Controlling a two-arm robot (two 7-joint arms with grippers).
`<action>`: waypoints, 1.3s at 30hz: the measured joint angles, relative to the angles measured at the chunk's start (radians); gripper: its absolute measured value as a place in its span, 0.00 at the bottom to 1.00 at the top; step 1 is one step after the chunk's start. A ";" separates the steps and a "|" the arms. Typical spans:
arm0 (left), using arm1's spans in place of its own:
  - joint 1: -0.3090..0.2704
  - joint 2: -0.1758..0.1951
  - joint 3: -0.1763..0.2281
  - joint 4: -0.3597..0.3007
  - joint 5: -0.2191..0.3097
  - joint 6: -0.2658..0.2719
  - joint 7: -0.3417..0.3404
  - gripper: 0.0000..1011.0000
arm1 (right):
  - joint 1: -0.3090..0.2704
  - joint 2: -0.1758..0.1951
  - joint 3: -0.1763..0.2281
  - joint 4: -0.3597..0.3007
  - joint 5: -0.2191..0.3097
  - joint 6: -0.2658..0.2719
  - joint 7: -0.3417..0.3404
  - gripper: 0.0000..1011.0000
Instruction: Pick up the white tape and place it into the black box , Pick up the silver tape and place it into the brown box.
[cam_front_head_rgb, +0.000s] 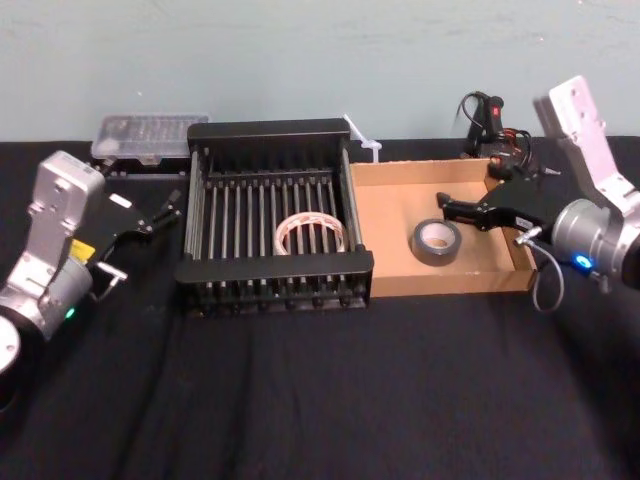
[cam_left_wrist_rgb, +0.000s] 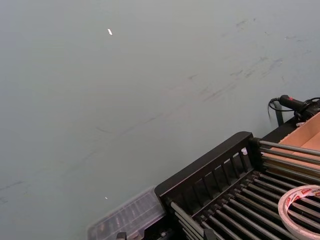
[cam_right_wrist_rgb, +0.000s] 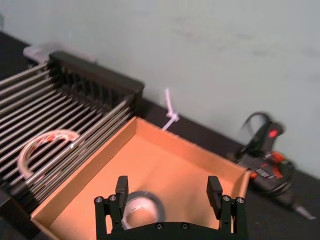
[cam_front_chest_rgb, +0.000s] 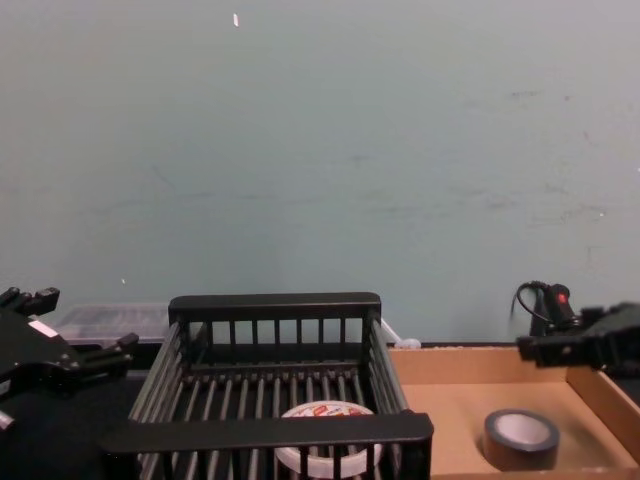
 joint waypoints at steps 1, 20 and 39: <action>0.000 0.000 0.000 0.000 0.000 0.000 0.000 0.99 | -0.011 0.000 0.007 -0.011 -0.005 -0.011 -0.010 0.99; 0.000 0.000 0.000 0.000 0.000 0.000 0.000 0.99 | -0.307 -0.014 0.082 -0.208 -0.235 -0.265 -0.303 0.99; 0.000 0.000 0.000 0.000 0.000 0.000 0.000 0.99 | -0.340 -0.045 0.102 -0.185 -0.297 -0.313 -0.344 0.99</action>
